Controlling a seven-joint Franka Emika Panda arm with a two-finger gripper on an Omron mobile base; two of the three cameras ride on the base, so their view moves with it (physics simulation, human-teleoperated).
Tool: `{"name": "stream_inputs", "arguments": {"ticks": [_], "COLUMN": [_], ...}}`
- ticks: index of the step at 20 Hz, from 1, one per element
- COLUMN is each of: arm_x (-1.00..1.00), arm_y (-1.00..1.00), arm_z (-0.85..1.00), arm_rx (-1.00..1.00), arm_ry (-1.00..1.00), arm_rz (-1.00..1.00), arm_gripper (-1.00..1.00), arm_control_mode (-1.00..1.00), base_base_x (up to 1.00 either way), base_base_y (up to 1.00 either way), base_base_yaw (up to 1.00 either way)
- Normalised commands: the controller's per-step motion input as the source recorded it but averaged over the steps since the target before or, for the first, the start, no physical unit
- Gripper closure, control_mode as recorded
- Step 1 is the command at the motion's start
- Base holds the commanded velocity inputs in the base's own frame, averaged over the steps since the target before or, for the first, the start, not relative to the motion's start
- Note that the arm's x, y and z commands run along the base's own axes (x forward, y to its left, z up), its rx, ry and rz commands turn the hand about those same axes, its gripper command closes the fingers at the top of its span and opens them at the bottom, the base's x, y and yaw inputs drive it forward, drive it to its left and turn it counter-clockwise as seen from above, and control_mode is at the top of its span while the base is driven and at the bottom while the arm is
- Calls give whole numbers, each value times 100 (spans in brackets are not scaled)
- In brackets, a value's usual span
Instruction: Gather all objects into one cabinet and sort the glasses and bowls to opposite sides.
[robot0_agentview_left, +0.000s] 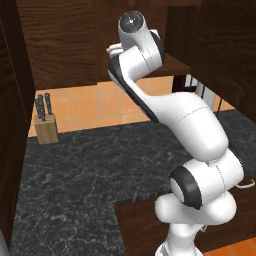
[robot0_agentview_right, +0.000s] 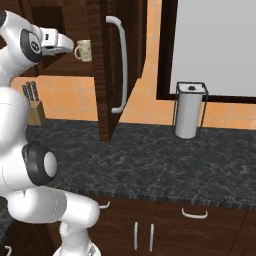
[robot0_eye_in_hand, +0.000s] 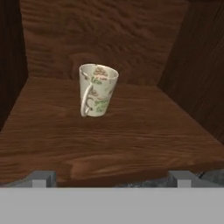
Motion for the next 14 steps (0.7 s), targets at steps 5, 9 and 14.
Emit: {"name": "stream_inputs", "arguments": {"ticks": [5,9,14], "arm_x": [49,36,24], "arm_y": [0,0,0], "arm_z": [-21,0,0], "arm_rx": [11,9,26], "arm_ry": [-9,-12,1], "arm_rz": [-9,-9,-5], "arm_gripper": [-100,-100,-100], "arm_control_mode": [-100,-100,-100], "base_base_x": [0,0,0], "base_base_y": [0,0,0], "base_base_yaw": [0,0,0]}}
